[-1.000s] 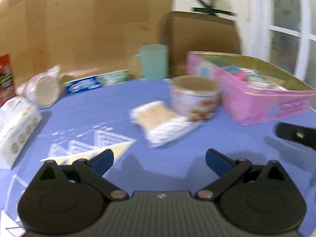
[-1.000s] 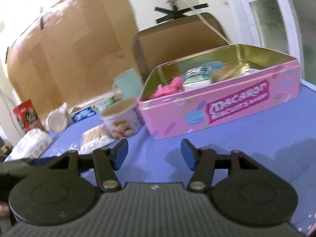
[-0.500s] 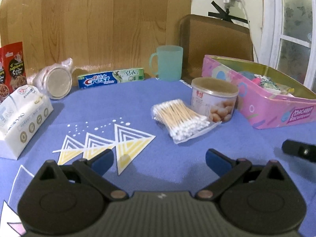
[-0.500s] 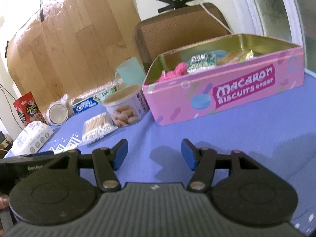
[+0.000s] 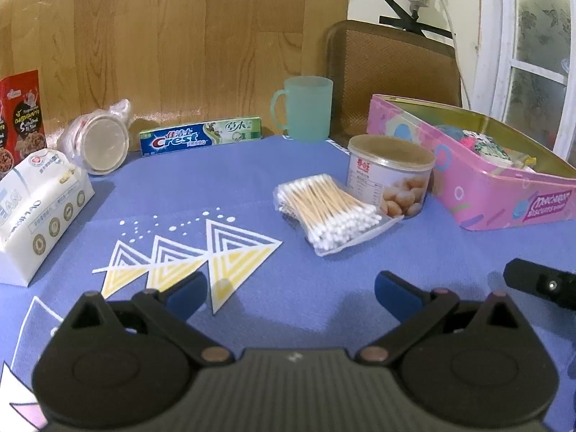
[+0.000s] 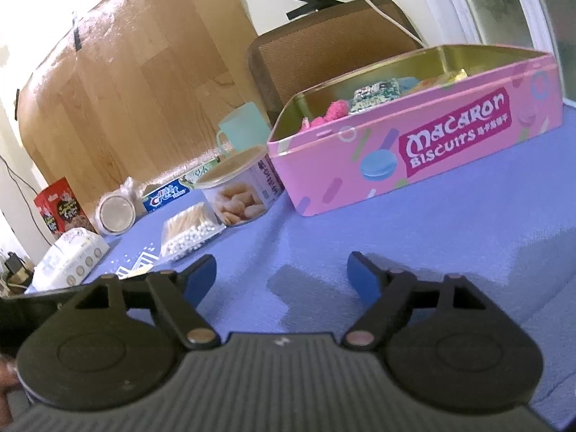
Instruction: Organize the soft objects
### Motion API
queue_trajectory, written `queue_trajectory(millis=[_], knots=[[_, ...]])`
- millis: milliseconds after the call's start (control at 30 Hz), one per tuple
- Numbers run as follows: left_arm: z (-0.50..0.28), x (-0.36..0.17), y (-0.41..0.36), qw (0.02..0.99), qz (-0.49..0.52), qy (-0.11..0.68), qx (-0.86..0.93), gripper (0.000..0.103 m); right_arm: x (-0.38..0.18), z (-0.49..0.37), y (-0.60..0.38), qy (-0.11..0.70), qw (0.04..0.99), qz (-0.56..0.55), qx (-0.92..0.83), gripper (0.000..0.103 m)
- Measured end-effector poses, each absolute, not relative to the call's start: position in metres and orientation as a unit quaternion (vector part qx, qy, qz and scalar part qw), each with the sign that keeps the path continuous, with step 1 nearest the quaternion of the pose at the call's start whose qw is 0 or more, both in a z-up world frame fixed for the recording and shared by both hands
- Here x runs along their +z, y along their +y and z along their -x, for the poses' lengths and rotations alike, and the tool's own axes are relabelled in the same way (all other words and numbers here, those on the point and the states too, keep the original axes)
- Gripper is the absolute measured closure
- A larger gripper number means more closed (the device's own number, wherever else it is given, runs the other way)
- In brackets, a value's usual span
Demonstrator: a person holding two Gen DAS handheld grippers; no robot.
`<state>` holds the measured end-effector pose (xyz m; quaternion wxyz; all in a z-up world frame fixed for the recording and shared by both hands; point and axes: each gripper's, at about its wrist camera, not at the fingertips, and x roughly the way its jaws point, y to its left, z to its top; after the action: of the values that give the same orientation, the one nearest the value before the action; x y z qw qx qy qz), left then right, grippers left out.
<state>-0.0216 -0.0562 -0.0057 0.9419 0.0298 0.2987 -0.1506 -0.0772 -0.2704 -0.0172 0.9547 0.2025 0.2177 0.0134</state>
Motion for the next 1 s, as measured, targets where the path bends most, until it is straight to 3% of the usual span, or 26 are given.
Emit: queue_trajectory(millis=[167, 400, 1000], knots=[[0.022, -0.0057, -0.0565, 0.942, -0.029, 0.298, -0.151, 0.0, -0.017, 0.0767, -0.2699, 0.217, 0.955, -0.2, 0.011, 0.02], [0.0242, -0.0055, -0.0566, 0.944, -0.03, 0.292, -0.151, 0.0, -0.018, 0.0745, -0.2691, 0.218, 0.955, -0.199, 0.023, 0.01], [0.0281, -0.0042, -0.057, 0.946, -0.036, 0.277, -0.162, 0.0, -0.0165, 0.0739, -0.2658, 0.224, 0.956, -0.188, 0.019, 0.01]])
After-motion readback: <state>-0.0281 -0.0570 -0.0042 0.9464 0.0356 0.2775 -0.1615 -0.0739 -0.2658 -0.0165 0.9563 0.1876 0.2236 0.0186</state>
